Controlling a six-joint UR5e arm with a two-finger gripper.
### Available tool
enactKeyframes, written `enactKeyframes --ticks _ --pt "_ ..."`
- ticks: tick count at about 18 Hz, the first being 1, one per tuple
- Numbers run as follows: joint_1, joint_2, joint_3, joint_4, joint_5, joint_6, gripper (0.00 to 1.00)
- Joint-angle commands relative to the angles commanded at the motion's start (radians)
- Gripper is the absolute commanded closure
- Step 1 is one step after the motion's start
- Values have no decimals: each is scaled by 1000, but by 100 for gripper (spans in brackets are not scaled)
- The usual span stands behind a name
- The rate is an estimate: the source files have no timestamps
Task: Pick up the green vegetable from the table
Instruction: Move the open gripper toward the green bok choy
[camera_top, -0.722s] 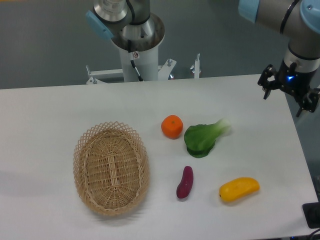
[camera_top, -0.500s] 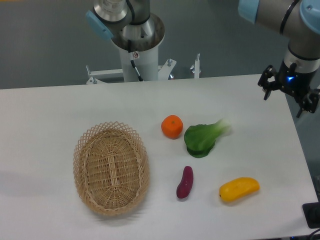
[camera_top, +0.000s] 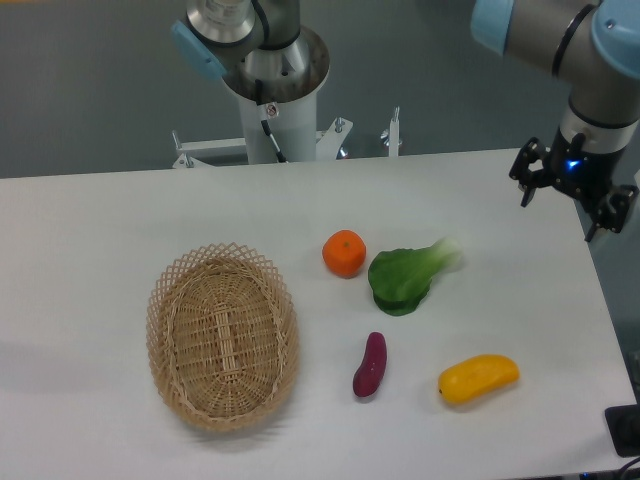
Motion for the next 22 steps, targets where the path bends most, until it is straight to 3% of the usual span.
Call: enactKeyframes --ticks 5,11,14,17,21,22 --pt "-2 8 -138 138 2 17 0" --pt "9 8 -238 148 5 213 0" --pt "8 8 -253 145 2 226 0" --pt "2 6 -318 157 0 207 0" --pt "-2 -6 -417 356 -2 206 0" --pt "0 -5 -428 380 -5 206 0"
